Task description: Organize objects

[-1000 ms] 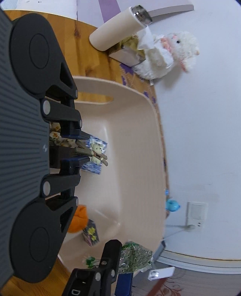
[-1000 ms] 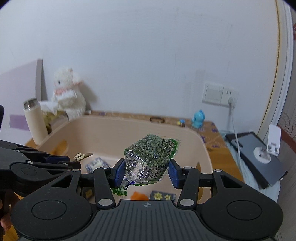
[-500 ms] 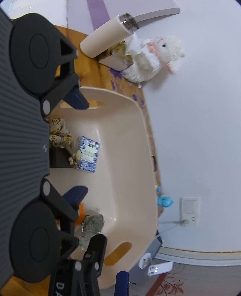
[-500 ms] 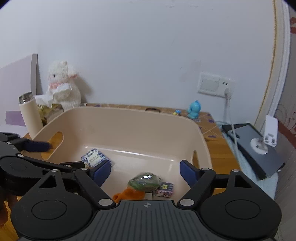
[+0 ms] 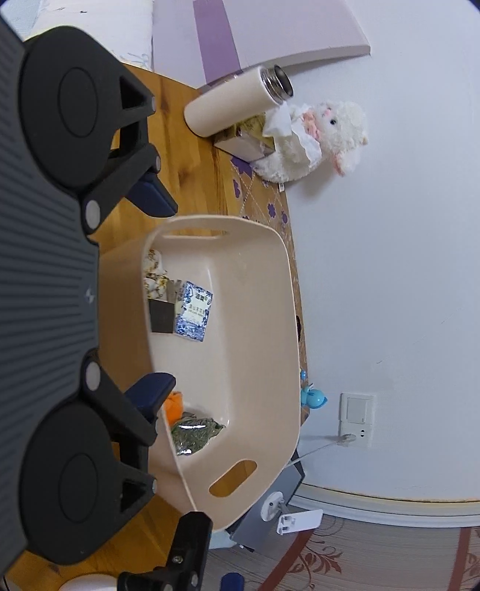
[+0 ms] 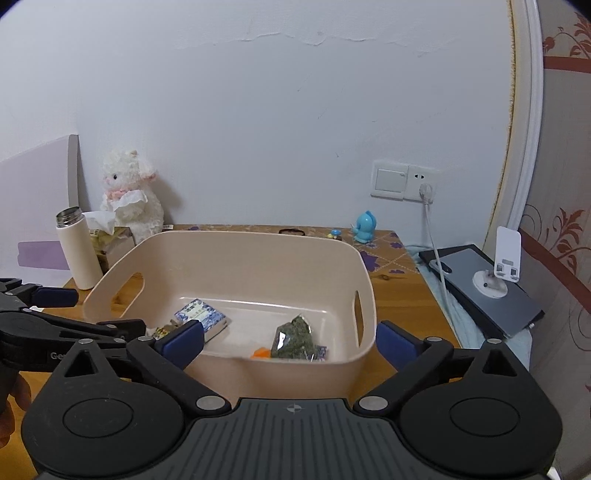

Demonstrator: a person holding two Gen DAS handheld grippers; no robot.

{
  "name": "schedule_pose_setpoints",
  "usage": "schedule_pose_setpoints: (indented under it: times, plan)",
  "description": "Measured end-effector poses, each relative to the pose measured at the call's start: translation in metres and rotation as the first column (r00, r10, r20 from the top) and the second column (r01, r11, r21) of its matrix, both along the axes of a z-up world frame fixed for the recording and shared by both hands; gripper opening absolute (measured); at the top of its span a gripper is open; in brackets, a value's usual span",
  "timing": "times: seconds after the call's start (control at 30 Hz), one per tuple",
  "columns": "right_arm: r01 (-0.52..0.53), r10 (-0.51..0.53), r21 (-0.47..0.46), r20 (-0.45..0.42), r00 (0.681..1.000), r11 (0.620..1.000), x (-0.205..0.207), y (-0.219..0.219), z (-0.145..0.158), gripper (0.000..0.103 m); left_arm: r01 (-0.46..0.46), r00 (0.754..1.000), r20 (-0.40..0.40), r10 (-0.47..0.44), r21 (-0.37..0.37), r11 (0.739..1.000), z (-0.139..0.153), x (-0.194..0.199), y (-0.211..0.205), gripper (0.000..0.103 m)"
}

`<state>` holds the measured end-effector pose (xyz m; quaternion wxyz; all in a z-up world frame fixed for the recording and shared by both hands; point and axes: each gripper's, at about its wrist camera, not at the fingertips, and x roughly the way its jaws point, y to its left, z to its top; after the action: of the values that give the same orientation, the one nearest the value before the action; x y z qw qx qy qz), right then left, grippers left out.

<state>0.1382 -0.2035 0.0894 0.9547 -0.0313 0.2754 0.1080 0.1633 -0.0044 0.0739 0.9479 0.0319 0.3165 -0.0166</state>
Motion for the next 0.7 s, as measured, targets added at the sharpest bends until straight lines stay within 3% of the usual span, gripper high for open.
schedule_pose_setpoints:
  times: [0.23,0.7]
  plan:
    - [-0.002,0.002,0.008,0.009,1.0,1.0,-0.032,-0.001,0.0,0.103,-0.018,1.0,0.016,0.019,-0.068,0.998,0.006,-0.039,0.014,0.092]
    - [-0.014,0.014,0.037,0.01,1.0,0.999,-0.091,-0.007,-0.012,0.103,0.003,0.999,0.04,-0.001,-0.07,0.998,0.004,-0.111,0.02,0.092]
